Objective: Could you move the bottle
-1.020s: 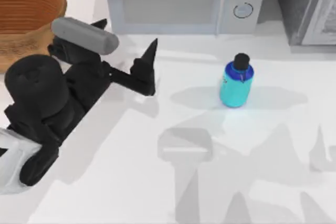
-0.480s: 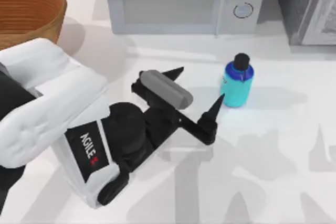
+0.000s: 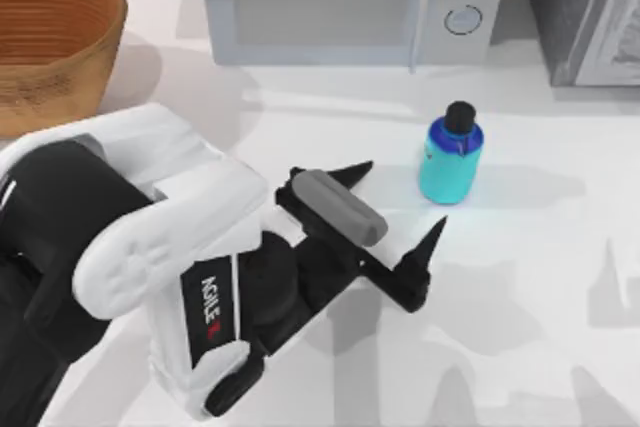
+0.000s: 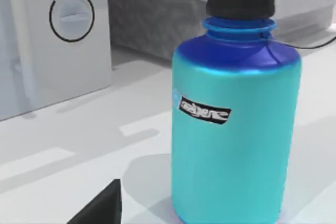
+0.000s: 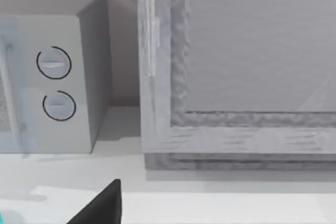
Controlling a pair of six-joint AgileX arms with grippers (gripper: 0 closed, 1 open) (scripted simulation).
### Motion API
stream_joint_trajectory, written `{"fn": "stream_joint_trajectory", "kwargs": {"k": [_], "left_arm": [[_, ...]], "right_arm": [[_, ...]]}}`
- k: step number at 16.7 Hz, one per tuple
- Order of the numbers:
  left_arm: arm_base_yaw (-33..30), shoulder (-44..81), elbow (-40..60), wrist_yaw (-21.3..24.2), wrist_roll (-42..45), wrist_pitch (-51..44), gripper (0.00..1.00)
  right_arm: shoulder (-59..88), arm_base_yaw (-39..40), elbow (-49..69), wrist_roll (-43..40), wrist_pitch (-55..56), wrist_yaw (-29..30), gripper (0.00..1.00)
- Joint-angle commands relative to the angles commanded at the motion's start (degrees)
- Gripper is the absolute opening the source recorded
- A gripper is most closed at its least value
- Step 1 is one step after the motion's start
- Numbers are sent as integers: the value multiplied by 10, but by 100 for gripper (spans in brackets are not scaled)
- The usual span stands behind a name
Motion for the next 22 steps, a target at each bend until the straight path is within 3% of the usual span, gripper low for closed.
{"fn": "stream_joint_trajectory", "kwargs": {"k": [5,14,20,22], "left_arm": [[2,1,7,0,0,-8,100],[-7,63,234,-6,-1,-168,100],[-8,69,261,-7,-1,-192,100],[-8,69,261,-7,-1,-192,85]], "right_arm": [[0,0,0,0,0,0,100],[0,0,0,0,0,0,100],[0,0,0,0,0,0,100],[0,0,0,0,0,0,100]]}}
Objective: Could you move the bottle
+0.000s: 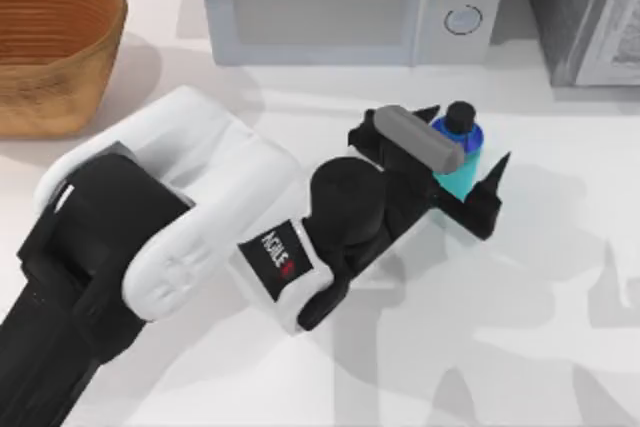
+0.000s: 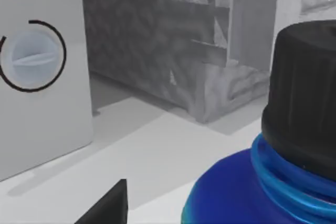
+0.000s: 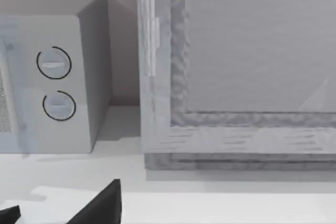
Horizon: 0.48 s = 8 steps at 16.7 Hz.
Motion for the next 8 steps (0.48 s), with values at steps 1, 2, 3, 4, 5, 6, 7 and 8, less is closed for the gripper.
{"fn": "stream_joint_trajectory", "kwargs": {"k": [1,2,3,4,5,6,7,8], "left_arm": [[0,0,0,0,0,0,77],[0,0,0,0,0,0,70],[0,0,0,0,0,0,62],[0,0,0,0,0,0,55],[0,0,0,0,0,0,47],[0,0,0,0,0,0,40],[0,0,0,0,0,0,32],[0,0,0,0,0,0,25]], "right_arm": [[0,0,0,0,0,0,100],[0,0,0,0,0,0,100],[0,0,0,0,0,0,100],[0,0,0,0,0,0,100],[0,0,0,0,0,0,100],[0,0,0,0,0,0,100],[0,0,0,0,0,0,100],[0,0,0,0,0,0,100]]}}
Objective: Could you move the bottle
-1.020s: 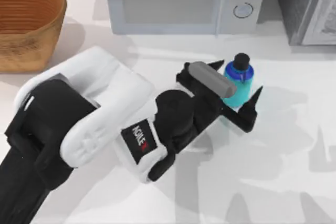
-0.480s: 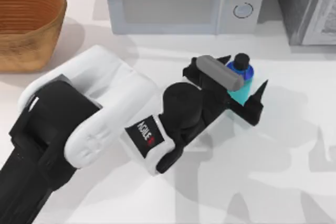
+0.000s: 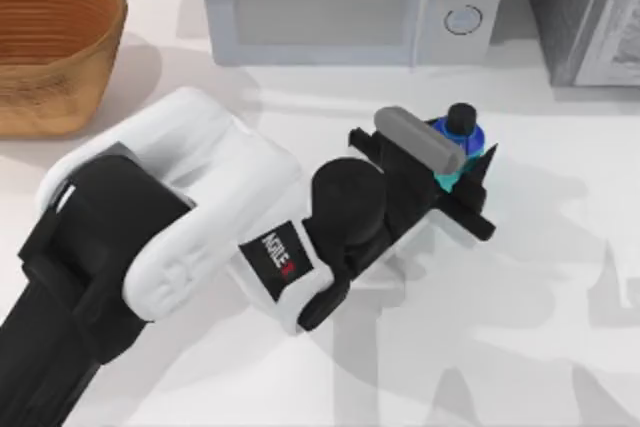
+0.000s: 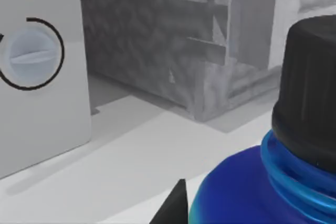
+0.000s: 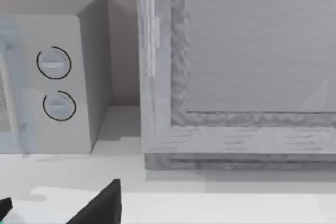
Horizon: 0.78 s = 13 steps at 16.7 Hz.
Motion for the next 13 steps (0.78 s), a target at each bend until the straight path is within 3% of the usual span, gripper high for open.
{"fn": "stream_joint_trajectory", "kwargs": {"k": [3,4,13], "left_arm": [[0,0,0,0,0,0,2],[0,0,0,0,0,0,0],[3,-2,-1,1,1,0,0]], "right_arm": [[0,0,0,0,0,0,100],[0,0,0,0,0,0,100],[0,0,0,0,0,0,100]]}}
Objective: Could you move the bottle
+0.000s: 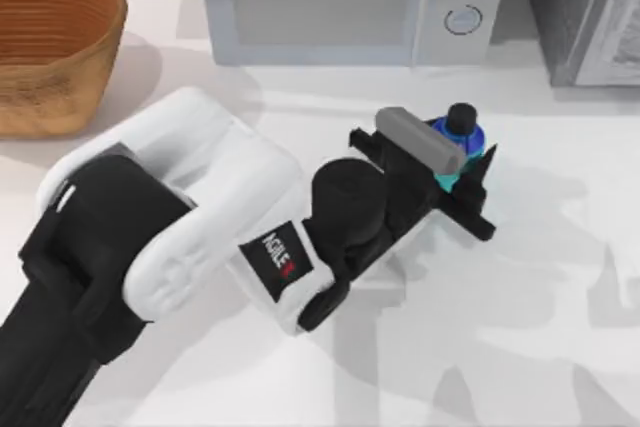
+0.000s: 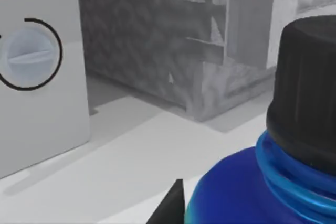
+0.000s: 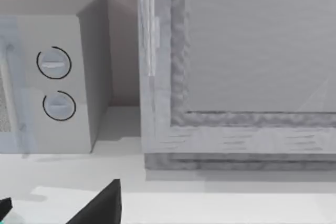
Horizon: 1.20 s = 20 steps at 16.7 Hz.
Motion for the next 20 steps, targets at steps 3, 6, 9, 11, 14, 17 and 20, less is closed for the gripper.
{"fn": "stream_joint_trajectory", "kwargs": {"k": [3,6,9,11,14,17,20], "left_arm": [[33,-11,-25,33,1,14,0],[108,-34,-80,104,2,43,0],[206,-67,-154,198,3,81,0],[278,-93,-209,268,5,107,0],[385,-133,-291,371,7,146,0],[478,-169,-361,459,8,178,0],[531,-192,-403,512,9,197,0]], "right_arm": [[0,0,0,0,0,0,100],[0,0,0,0,0,0,100],[0,0,0,0,0,0,100],[0,0,0,0,0,0,100],[0,0,0,0,0,0,100],[0,0,0,0,0,0,100],[0,0,0,0,0,0,100]]}}
